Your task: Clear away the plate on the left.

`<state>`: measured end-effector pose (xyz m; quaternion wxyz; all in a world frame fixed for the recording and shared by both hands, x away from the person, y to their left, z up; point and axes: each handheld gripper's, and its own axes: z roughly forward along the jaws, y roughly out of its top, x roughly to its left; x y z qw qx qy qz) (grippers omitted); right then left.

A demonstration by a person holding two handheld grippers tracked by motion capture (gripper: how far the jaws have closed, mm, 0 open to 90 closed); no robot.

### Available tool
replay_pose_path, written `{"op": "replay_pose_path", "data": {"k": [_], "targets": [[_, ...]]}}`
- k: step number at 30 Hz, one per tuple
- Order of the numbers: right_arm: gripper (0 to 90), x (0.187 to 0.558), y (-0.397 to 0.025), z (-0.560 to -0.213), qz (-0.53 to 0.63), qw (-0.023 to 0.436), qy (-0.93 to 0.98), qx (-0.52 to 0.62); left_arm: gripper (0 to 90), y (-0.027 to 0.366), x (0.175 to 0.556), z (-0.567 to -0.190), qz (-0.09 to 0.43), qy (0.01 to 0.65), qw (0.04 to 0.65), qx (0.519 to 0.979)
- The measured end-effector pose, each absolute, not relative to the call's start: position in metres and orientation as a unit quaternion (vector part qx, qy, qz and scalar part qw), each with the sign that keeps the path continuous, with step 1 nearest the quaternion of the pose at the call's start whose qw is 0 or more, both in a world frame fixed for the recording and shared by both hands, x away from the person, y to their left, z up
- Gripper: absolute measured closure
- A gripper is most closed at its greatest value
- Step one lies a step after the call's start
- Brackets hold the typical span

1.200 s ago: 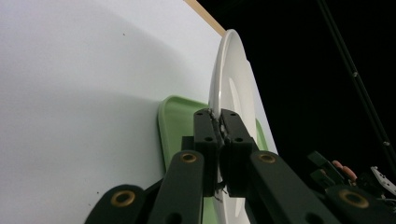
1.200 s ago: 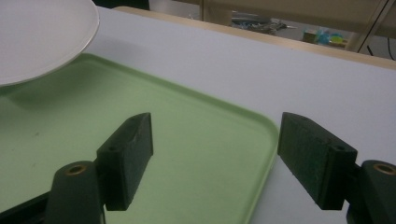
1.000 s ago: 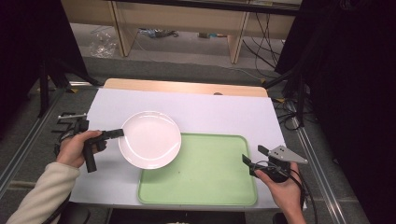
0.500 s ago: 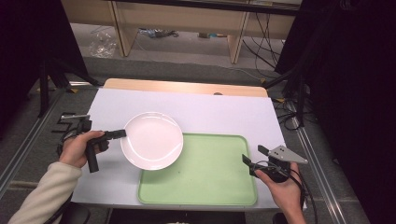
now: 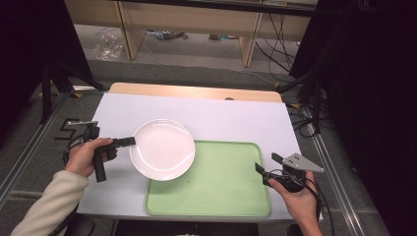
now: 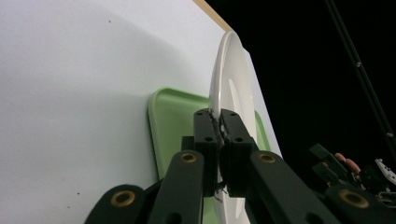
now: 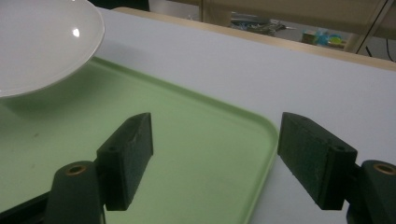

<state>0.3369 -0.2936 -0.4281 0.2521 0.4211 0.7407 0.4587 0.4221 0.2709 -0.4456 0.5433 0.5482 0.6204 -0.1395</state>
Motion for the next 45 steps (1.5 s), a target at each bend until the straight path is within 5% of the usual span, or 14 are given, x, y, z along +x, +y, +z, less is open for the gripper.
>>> {"op": "replay_pose_path", "data": {"k": [45], "targets": [[27.5, 0.337, -0.294, -0.428, 0.460, 0.257, 0.740, 0.418, 86.1, 0.249, 0.424, -0.446, -0.145, 0.611, 0.533, 0.567]]}}
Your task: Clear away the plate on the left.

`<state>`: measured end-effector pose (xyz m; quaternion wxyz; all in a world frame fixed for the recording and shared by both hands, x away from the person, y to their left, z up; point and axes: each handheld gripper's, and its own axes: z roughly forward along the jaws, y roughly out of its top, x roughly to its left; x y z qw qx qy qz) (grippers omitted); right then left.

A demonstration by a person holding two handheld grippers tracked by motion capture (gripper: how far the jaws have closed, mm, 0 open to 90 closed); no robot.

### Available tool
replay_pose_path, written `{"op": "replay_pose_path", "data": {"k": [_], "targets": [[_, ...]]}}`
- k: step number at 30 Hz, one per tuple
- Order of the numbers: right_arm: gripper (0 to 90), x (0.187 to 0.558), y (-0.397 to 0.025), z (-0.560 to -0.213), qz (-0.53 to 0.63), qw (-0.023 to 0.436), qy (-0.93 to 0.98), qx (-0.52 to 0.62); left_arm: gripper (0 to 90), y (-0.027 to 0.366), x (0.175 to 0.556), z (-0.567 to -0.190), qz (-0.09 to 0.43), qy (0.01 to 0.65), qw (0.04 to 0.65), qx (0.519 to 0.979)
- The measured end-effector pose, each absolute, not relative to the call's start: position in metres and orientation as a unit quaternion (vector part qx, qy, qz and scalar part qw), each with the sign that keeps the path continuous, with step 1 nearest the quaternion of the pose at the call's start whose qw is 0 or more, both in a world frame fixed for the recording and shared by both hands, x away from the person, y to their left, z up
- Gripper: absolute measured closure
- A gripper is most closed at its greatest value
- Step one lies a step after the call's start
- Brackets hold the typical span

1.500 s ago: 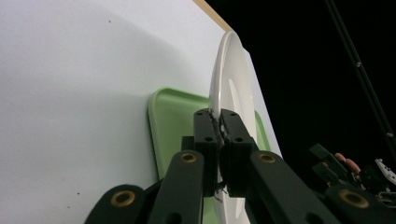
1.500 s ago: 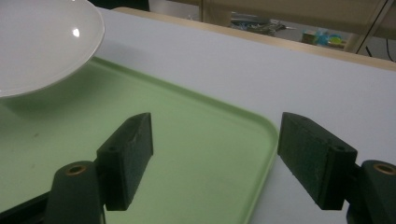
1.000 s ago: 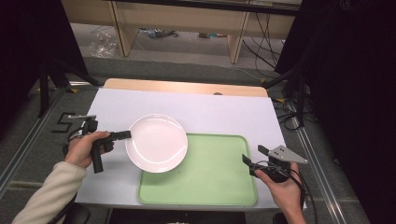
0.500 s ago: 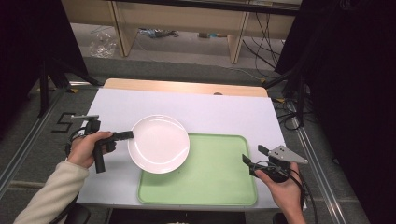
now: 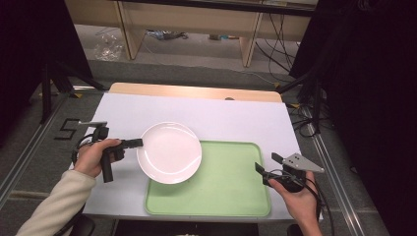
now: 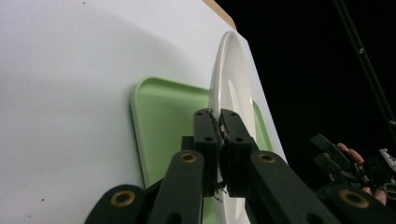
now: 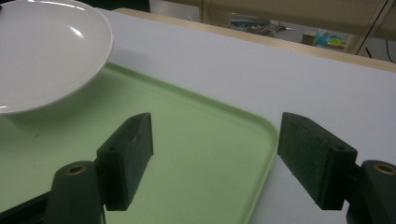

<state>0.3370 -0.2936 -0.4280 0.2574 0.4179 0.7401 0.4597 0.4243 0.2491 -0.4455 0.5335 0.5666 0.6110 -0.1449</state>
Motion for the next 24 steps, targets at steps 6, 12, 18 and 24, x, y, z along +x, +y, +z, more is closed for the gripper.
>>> {"op": "replay_pose_path", "data": {"k": [6, 12, 18, 24], "targets": [[27.5, 0.337, -0.294, -0.428, 0.459, 0.257, 0.740, 0.418, 86.1, 0.246, 0.425, -0.446, -0.152, 0.604, 0.535, 0.571], [27.5, 0.337, -0.294, -0.428, 0.460, 0.257, 0.740, 0.418, 86.0, 0.243, 0.425, -0.446, -0.150, 0.606, 0.533, 0.571], [27.5, 0.337, -0.294, -0.428, 0.459, 0.257, 0.741, 0.418, 86.0, 0.240, 0.425, -0.446, -0.150, 0.606, 0.530, 0.573], [27.5, 0.337, -0.294, -0.428, 0.459, 0.261, 0.740, 0.417, 86.0, 0.236, 0.425, -0.446, -0.150, 0.603, 0.529, 0.578]]}}
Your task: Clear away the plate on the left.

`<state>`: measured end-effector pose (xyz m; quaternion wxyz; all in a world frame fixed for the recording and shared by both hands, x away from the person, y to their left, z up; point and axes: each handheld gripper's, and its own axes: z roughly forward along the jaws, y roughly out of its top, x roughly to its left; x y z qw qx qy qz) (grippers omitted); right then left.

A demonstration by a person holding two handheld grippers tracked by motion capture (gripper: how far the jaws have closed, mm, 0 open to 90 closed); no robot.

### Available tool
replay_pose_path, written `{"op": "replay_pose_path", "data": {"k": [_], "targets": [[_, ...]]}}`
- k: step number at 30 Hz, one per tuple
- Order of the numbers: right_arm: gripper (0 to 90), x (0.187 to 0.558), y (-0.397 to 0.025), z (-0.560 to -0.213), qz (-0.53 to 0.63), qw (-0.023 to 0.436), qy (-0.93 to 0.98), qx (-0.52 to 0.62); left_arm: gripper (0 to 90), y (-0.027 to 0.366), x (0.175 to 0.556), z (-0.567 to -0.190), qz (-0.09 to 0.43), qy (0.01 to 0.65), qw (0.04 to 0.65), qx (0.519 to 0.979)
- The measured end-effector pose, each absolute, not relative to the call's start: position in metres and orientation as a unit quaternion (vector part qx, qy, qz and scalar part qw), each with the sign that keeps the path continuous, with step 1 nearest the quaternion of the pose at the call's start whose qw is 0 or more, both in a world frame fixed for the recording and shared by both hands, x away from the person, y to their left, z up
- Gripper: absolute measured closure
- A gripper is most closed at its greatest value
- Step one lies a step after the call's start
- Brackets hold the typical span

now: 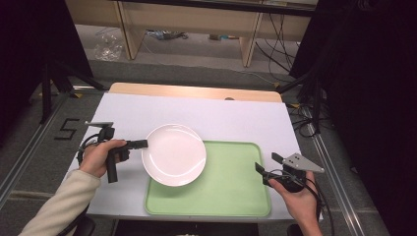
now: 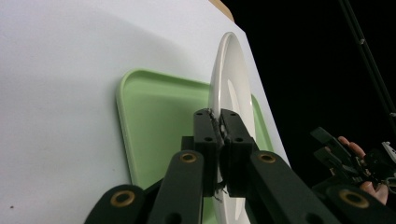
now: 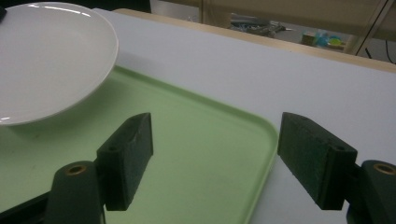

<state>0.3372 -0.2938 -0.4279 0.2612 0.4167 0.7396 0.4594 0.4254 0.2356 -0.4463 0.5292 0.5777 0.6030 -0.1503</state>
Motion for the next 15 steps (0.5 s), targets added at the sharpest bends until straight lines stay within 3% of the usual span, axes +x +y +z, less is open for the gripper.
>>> {"op": "replay_pose_path", "data": {"k": [15], "targets": [[27.6, 0.3375, -0.2928, -0.4284, 0.465, 0.261, 0.735, 0.418, 86.1, 0.2291, 0.4261, -0.4465, -0.152, 0.602, 0.525, 0.582]]}}
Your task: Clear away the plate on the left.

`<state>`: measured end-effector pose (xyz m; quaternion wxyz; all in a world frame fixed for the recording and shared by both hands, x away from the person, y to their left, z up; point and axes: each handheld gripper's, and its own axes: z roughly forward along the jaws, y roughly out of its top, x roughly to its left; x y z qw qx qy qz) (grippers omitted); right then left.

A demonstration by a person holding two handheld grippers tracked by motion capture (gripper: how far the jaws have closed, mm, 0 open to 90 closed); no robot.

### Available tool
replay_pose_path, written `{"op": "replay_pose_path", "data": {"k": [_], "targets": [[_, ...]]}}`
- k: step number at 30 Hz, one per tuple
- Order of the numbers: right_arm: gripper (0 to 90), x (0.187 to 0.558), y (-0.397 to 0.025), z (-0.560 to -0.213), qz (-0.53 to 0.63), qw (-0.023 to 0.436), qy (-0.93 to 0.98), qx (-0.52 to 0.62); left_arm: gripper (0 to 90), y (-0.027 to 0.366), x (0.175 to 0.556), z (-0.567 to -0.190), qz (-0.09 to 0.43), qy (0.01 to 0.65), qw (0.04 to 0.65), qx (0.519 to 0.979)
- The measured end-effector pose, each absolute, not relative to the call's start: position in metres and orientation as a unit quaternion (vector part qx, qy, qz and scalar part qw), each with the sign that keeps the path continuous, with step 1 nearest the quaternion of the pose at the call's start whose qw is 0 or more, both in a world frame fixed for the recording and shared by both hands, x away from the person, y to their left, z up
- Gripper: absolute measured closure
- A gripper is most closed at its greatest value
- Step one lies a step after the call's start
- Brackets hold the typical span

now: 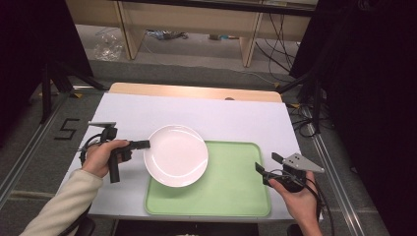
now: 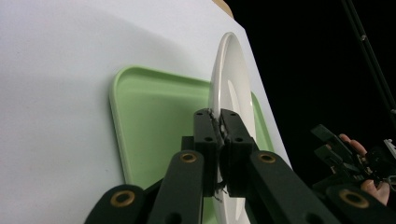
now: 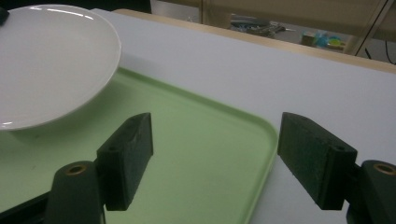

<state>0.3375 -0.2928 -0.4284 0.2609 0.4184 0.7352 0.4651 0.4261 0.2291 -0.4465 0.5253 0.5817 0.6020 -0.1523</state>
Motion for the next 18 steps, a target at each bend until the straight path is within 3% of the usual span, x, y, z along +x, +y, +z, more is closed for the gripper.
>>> {"op": "replay_pose_path", "data": {"k": [18], "targets": [[27.7, 0.3374, -0.2929, -0.4283, 0.465, 0.262, 0.735, 0.418, 86.1, 0.2209, 0.4272, -0.4474, -0.156, 0.598, 0.522, 0.588]]}}
